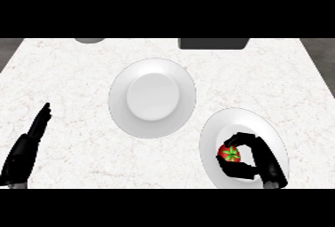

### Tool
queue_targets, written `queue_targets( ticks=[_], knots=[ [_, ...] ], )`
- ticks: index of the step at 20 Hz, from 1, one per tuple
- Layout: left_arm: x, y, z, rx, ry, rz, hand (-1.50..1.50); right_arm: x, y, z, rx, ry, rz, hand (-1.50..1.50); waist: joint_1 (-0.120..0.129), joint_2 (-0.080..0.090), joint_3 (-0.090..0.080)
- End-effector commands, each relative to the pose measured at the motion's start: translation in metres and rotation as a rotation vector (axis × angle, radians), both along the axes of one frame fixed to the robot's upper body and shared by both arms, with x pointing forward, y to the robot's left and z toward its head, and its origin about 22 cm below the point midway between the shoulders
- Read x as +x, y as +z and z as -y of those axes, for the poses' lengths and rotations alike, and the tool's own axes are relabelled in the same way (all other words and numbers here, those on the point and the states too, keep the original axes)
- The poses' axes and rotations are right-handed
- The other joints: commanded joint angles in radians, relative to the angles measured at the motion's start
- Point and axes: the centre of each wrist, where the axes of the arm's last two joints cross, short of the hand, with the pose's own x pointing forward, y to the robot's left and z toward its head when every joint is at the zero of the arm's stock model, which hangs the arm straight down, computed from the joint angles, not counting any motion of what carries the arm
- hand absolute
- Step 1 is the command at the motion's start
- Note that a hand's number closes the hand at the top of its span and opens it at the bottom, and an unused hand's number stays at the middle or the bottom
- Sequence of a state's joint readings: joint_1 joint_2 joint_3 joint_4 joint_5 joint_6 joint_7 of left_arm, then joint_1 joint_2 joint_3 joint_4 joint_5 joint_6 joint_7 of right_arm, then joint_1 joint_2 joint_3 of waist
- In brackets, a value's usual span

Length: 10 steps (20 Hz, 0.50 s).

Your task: Pick the tomato from the plate and place it in the plate

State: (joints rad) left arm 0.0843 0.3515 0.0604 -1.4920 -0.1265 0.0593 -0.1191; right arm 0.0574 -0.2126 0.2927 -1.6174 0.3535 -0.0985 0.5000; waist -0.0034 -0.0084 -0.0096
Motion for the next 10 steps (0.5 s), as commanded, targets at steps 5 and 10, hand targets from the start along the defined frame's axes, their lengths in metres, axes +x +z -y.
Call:
queue_targets(
  ticks=[5,10],
  knots=[
    [0.020,0.012,0.028,-0.003,-0.153,0.048,0.00,0.067,0.074,-0.037,-0.312,0.640,0.293,1.50,0.231,0.053,0.004],
    [0.030,0.020,0.045,0.002,-0.247,0.082,0.00,0.094,0.114,-0.042,-0.476,0.902,0.419,1.50,0.309,0.084,0.008]
  ],
)
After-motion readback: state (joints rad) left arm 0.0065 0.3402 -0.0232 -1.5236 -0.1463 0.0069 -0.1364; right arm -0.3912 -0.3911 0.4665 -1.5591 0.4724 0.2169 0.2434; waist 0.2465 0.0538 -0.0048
